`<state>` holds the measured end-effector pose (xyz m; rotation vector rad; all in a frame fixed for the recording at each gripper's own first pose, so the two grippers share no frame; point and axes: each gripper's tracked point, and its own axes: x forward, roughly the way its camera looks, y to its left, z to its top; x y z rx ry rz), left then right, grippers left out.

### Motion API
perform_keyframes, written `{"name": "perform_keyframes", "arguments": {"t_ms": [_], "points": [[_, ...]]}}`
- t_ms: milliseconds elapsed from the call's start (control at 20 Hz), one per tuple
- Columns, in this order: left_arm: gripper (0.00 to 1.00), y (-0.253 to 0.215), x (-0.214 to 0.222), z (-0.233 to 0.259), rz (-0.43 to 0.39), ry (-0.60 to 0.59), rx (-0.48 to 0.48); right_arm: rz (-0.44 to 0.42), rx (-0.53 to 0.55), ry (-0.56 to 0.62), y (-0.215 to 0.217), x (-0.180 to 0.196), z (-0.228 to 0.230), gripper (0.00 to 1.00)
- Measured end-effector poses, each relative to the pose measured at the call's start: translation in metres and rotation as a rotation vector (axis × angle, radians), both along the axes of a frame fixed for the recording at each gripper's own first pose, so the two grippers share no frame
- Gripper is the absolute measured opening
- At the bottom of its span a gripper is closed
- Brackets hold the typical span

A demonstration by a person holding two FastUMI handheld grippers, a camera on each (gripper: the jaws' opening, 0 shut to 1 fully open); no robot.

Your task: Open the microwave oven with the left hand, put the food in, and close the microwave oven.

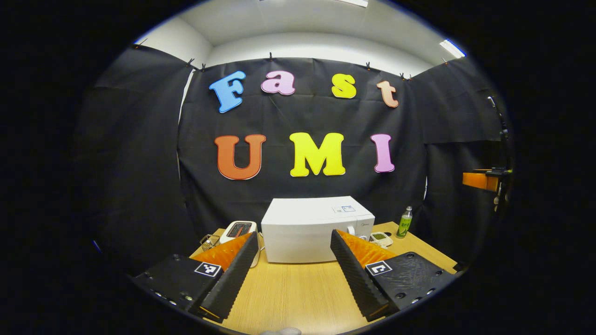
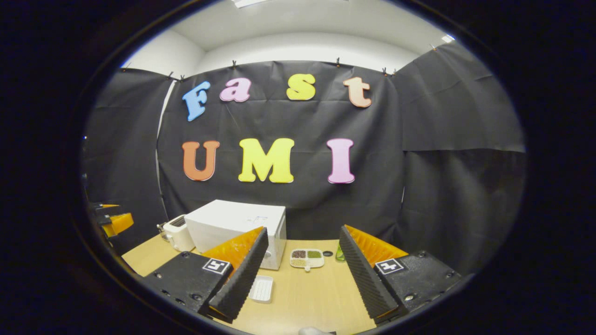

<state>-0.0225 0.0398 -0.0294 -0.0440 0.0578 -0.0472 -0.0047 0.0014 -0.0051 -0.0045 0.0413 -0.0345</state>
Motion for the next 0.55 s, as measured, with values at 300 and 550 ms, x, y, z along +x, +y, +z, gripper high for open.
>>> {"name": "perform_keyframes", "arguments": {"t_ms": [300,550], "points": [[0.96,0.001,-0.001,0.01,0.0,-0.02,0.008,0.009,0.01,-0.02,0.01,-0.004,0.011,0.98],[0.96,-0.001,0.003,0.014,-0.002,-0.024,0.005,0.015,-0.001,-0.017,0.014,-0.003,0.01,0.98]]}}
